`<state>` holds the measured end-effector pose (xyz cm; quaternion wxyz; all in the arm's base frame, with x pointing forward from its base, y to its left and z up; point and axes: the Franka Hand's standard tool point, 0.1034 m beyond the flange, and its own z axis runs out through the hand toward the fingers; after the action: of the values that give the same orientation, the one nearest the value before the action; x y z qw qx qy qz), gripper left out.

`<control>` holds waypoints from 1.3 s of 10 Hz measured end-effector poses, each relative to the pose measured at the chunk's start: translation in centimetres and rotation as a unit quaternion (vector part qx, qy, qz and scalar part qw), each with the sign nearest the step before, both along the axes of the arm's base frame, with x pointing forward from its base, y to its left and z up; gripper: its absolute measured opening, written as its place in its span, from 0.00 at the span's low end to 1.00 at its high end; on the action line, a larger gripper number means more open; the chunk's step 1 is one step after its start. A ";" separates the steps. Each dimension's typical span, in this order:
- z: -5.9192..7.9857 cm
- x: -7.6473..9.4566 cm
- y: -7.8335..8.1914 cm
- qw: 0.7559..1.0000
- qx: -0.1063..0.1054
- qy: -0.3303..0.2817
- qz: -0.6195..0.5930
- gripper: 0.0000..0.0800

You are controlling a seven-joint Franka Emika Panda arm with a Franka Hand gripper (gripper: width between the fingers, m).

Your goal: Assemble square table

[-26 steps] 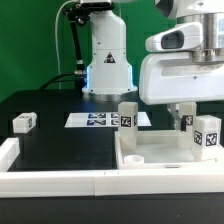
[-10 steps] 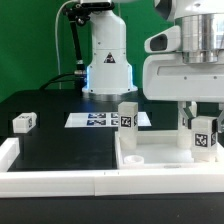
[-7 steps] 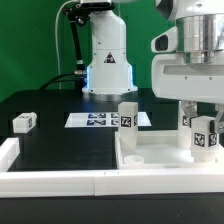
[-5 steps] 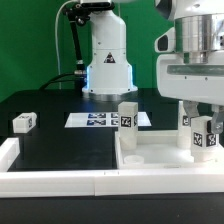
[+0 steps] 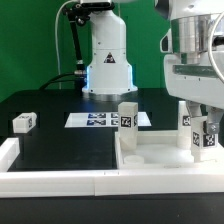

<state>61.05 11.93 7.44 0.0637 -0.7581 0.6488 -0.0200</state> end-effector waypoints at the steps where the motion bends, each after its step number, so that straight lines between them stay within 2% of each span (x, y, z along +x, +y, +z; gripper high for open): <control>1: 0.0 0.0 0.0 1.000 -0.003 -0.002 0.024 0.67; 2: 0.0 0.0 0.1 0.999 -0.005 -0.003 0.044 0.67; 3: 0.0 0.0 0.1 0.998 -0.006 -0.004 0.055 0.77; 4: 0.0 0.0 0.1 0.997 -0.009 -0.005 0.081 0.80; 5: -0.1 -0.1 0.2 0.987 -0.019 -0.010 0.157 0.81; 8: 0.1 0.2 -0.3 0.938 -0.039 -0.024 0.343 0.81; 12: 0.0 0.1 0.3 0.873 -0.059 -0.033 0.484 0.81; 13: 0.0 0.1 0.2 0.849 -0.066 -0.034 0.523 0.81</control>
Offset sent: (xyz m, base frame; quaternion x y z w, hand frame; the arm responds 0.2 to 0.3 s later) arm -0.0001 0.0064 -0.0003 -0.0105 -0.0173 -0.0733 0.9971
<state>61.14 12.08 7.45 0.0367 -0.9865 0.1507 -0.0522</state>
